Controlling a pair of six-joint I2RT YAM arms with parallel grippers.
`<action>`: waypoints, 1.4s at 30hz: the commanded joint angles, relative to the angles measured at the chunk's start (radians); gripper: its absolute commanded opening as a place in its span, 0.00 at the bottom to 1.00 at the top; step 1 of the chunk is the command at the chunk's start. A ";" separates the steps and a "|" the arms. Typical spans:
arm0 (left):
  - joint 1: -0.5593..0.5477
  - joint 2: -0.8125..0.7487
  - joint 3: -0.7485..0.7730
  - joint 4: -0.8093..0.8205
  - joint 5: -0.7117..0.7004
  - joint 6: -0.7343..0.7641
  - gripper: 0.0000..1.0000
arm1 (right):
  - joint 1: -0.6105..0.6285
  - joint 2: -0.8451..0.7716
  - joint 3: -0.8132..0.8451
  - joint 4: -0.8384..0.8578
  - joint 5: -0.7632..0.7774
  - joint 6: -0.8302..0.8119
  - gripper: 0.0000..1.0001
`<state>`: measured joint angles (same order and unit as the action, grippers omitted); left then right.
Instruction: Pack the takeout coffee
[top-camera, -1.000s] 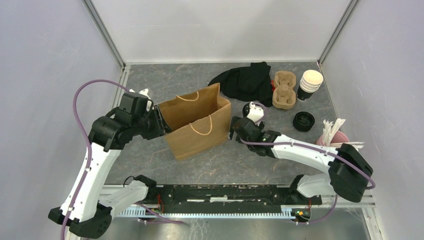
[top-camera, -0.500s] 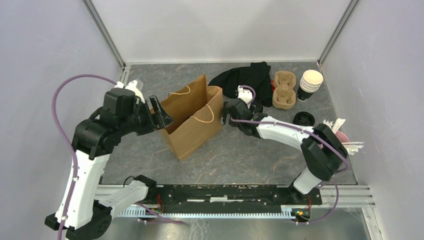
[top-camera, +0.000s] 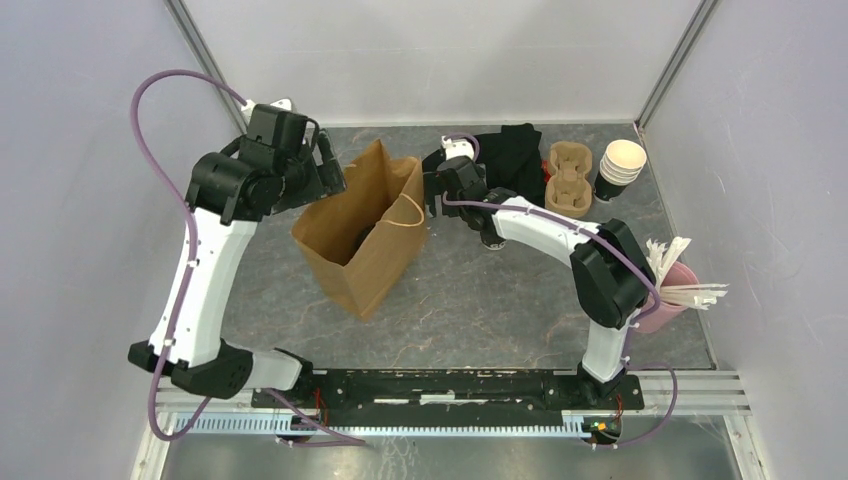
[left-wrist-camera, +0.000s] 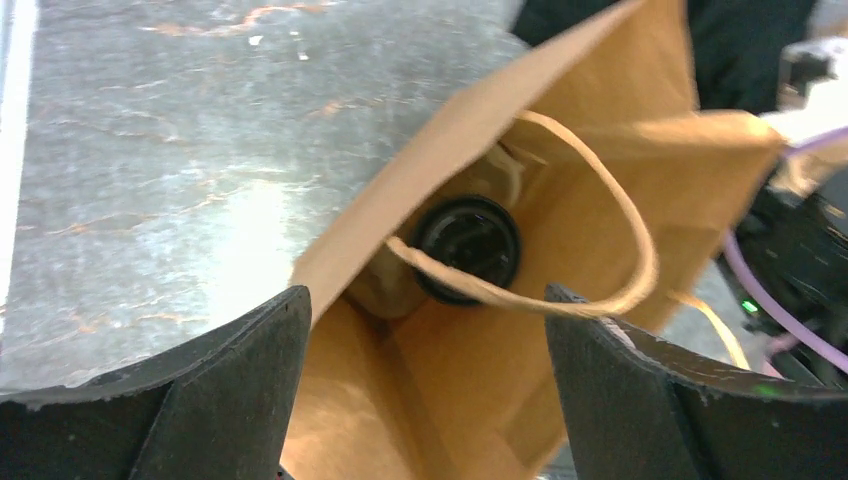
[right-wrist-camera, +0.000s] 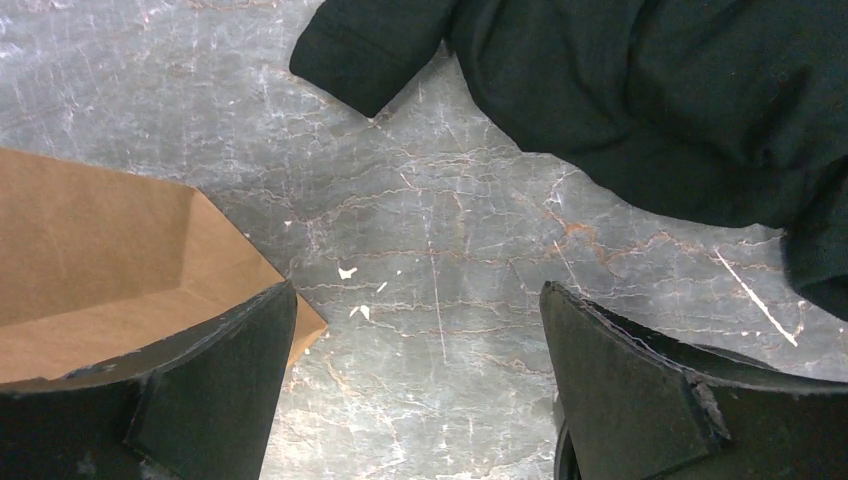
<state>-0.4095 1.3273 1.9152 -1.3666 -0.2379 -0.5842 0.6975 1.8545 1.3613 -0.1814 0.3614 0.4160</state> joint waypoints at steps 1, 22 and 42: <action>0.045 0.025 0.047 -0.053 -0.157 0.014 0.94 | -0.008 0.009 0.039 0.009 -0.064 -0.096 0.98; 0.198 -0.139 -0.344 0.168 0.443 -0.104 0.99 | -0.023 0.078 0.138 -0.042 -0.205 0.072 0.98; 0.194 -0.465 -0.820 0.687 0.799 -0.576 0.98 | -0.025 0.220 0.403 -0.078 -0.245 0.046 0.98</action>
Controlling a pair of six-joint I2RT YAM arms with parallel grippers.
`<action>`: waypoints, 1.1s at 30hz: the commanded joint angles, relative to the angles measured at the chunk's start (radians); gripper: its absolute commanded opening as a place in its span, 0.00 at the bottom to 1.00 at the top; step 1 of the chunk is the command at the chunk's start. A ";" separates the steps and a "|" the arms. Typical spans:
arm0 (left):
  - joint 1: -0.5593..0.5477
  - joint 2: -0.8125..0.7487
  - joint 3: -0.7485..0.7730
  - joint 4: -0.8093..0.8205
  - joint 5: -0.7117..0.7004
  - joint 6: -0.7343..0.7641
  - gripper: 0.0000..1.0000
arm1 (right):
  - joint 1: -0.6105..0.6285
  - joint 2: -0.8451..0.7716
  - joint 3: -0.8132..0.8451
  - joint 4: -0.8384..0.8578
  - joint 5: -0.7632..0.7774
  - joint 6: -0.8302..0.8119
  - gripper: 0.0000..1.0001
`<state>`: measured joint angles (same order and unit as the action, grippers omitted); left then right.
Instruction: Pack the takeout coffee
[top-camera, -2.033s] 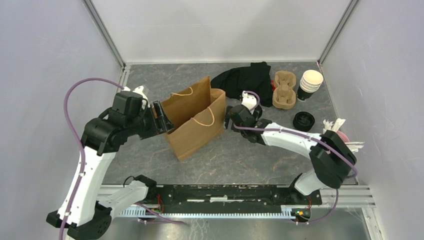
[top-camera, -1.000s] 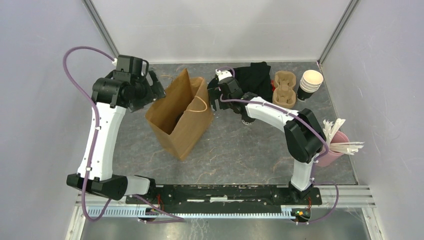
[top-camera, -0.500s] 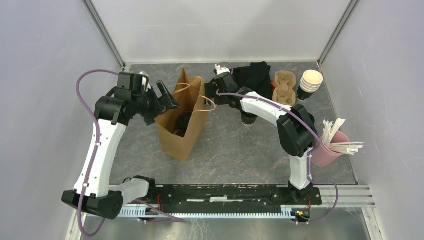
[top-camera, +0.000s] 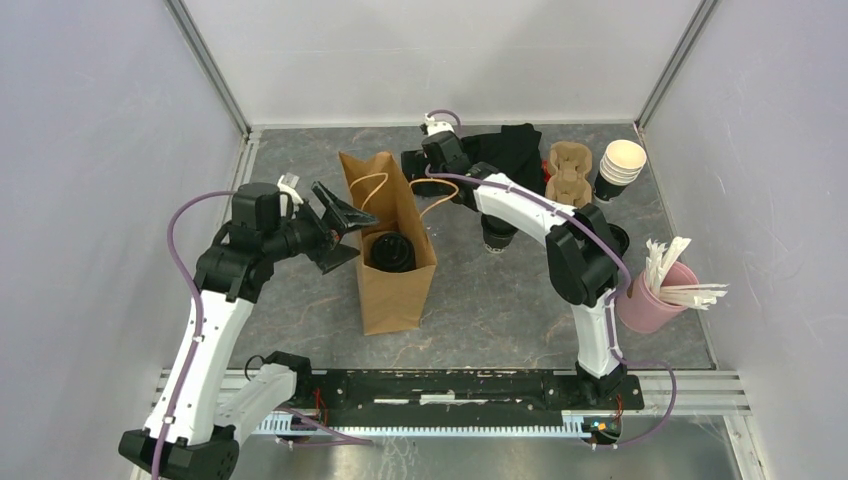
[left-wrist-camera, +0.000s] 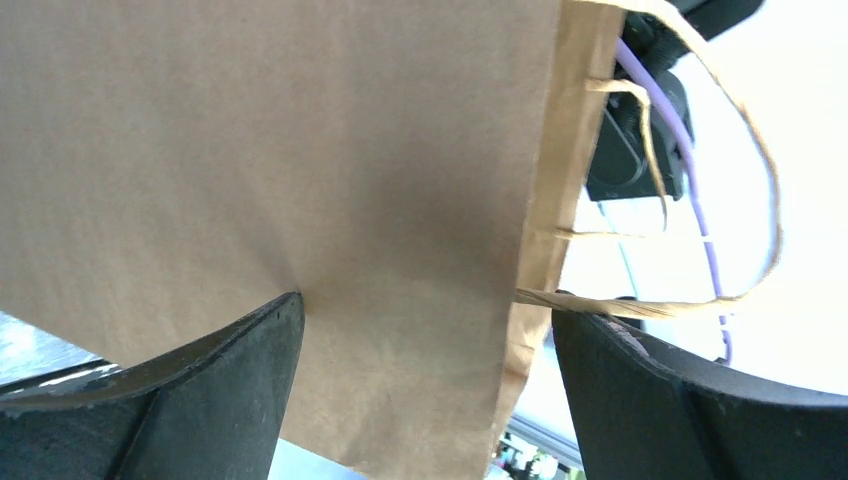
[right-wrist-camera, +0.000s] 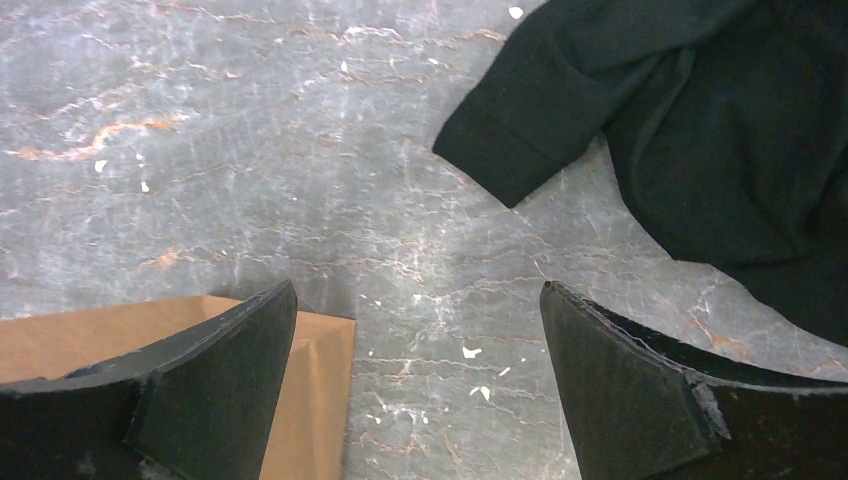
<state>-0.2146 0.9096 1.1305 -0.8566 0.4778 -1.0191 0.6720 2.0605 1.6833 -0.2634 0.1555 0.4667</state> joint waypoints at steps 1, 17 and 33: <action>-0.002 -0.055 -0.045 0.182 0.093 -0.145 0.98 | 0.001 0.015 0.089 -0.005 -0.052 -0.009 0.98; -0.002 -0.177 0.080 -0.392 -0.346 0.203 0.83 | -0.003 -0.253 -0.061 -0.283 0.040 -0.240 0.98; -0.002 -0.118 0.036 -0.287 -0.390 0.223 0.67 | 0.043 -0.321 -0.158 -0.286 -0.036 -0.214 0.98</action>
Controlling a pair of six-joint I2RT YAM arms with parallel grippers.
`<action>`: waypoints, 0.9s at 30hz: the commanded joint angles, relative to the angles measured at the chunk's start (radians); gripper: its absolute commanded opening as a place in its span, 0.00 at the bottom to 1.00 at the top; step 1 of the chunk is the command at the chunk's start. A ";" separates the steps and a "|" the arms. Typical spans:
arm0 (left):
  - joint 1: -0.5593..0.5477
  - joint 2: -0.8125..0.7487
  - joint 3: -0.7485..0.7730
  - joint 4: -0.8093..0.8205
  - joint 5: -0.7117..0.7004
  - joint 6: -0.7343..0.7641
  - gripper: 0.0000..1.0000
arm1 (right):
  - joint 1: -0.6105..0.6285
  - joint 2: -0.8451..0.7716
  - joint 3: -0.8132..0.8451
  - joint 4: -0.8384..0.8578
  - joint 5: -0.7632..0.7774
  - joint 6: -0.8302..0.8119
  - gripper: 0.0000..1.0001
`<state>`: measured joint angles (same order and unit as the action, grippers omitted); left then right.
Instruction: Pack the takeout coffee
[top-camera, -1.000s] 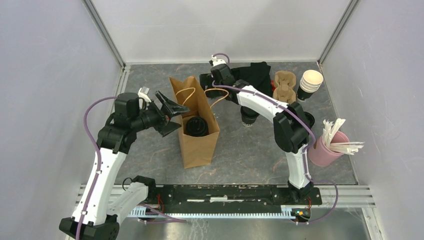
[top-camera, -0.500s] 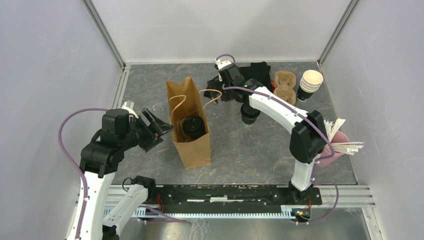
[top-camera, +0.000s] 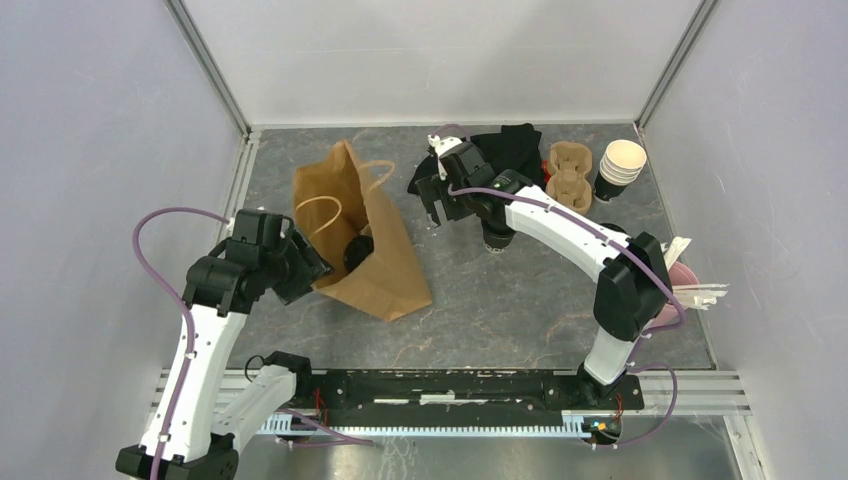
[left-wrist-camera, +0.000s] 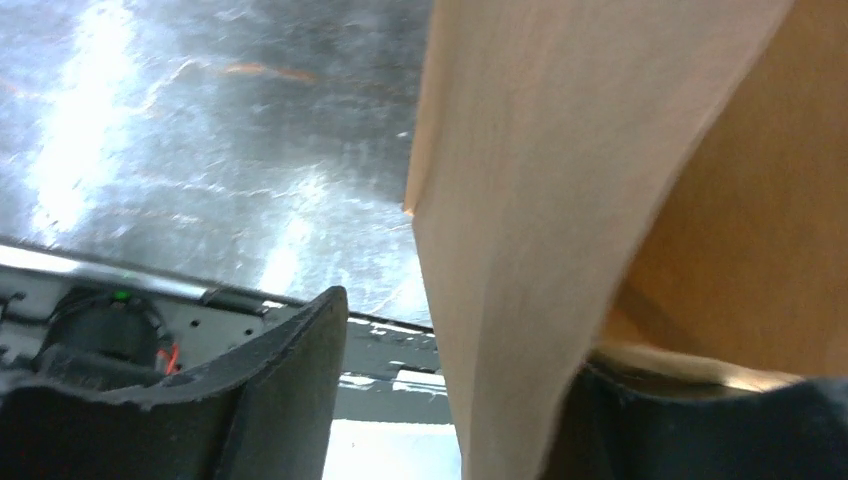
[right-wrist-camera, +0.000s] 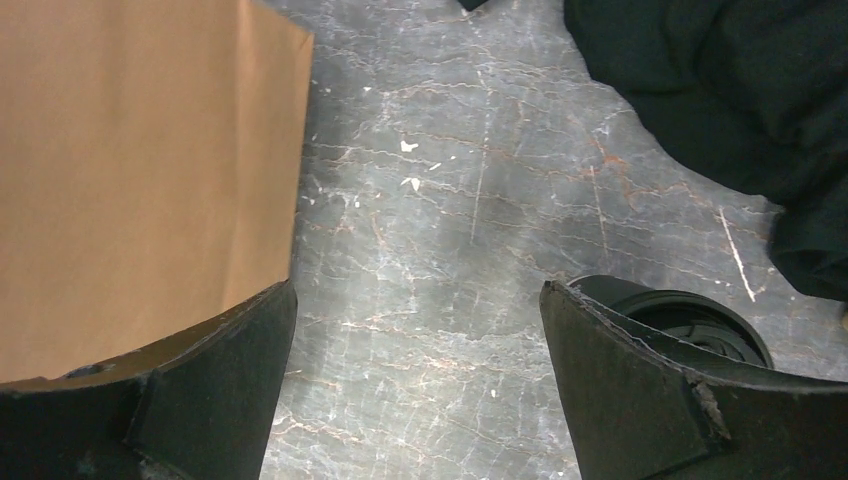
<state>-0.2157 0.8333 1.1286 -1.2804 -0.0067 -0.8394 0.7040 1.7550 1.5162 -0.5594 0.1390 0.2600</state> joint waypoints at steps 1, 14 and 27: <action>-0.001 -0.041 0.058 0.159 0.130 0.052 0.71 | 0.011 -0.014 0.007 0.012 -0.024 -0.007 0.98; -0.001 0.010 0.287 0.153 0.293 0.111 0.85 | 0.015 -0.016 -0.006 0.022 0.001 -0.032 0.98; -0.001 0.030 -0.048 0.149 0.095 -0.027 0.66 | 0.010 0.059 0.045 0.046 -0.026 -0.042 0.98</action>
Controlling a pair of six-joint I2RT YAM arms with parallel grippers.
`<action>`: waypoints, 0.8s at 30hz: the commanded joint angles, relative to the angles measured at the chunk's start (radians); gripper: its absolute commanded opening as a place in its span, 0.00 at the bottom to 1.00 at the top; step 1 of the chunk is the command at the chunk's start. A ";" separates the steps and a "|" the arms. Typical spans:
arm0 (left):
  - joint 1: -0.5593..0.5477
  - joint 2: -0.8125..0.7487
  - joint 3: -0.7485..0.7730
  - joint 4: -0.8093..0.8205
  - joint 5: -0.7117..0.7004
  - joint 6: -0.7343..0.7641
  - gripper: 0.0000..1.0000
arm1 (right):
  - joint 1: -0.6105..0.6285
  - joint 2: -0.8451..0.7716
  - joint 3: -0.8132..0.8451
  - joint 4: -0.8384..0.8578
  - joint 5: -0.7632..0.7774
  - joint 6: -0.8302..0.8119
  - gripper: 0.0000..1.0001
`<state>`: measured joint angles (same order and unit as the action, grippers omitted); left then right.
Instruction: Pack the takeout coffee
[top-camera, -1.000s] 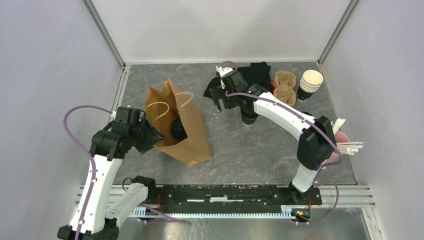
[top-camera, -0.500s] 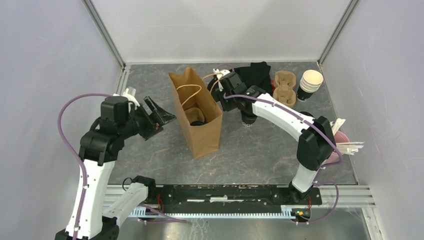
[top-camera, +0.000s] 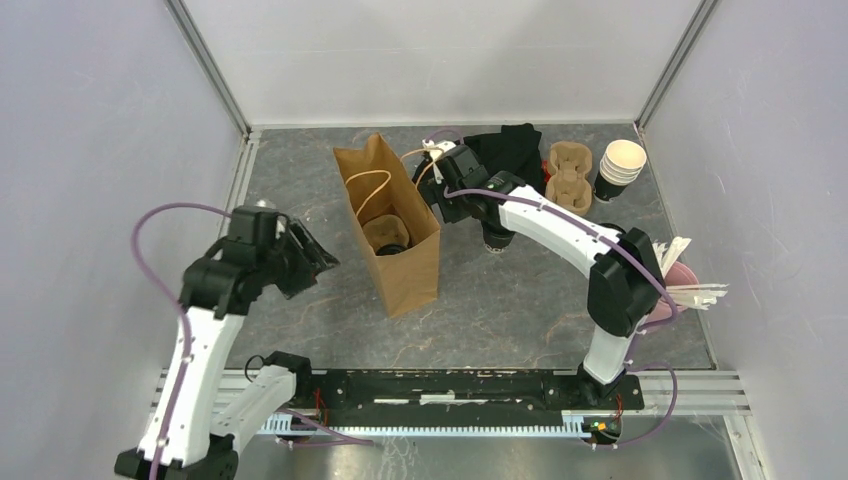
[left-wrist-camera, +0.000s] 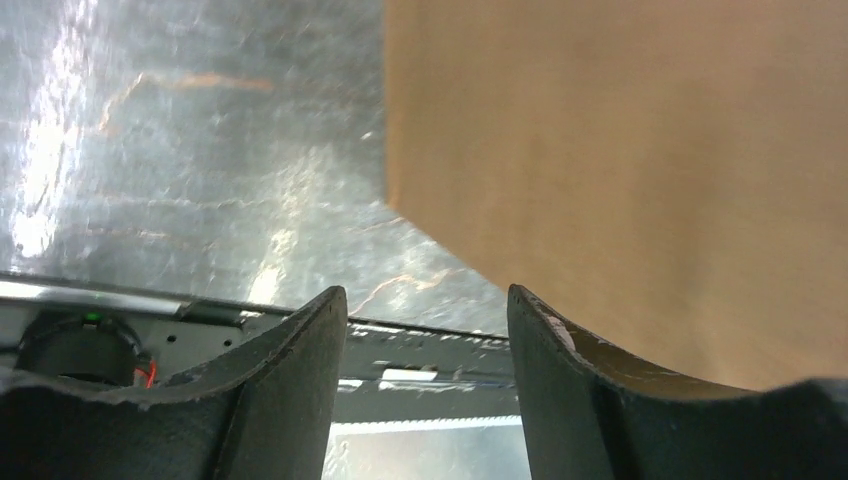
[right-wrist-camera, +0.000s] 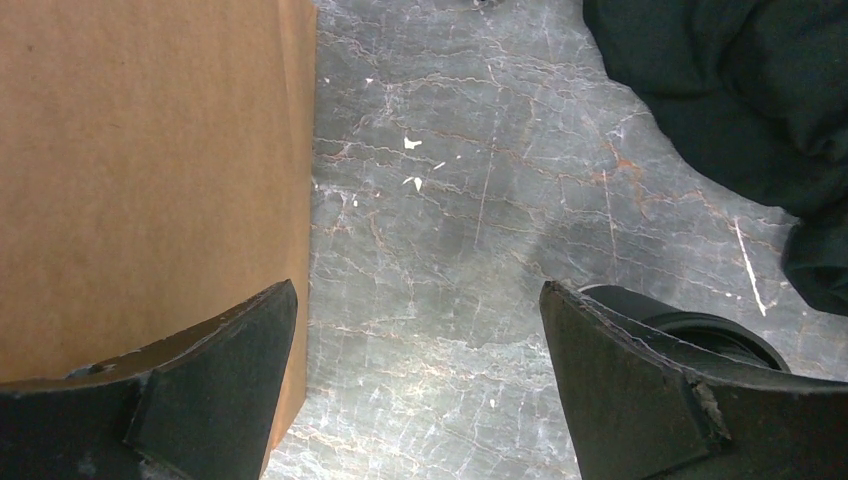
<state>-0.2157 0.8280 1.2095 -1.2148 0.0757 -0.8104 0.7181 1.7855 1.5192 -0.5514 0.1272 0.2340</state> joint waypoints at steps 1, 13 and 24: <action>-0.001 0.045 -0.169 0.120 0.029 -0.068 0.66 | -0.005 0.037 0.043 0.048 -0.023 -0.013 0.98; 0.001 0.312 -0.507 0.515 0.289 -0.137 0.54 | -0.012 0.147 0.123 0.096 -0.112 -0.043 0.98; -0.058 0.460 -0.651 0.799 0.455 -0.482 0.53 | -0.031 0.190 0.108 0.214 -0.179 -0.037 0.98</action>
<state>-0.2268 1.2697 0.5972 -0.5659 0.4332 -1.0748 0.6987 1.9347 1.5944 -0.4099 -0.0093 0.2050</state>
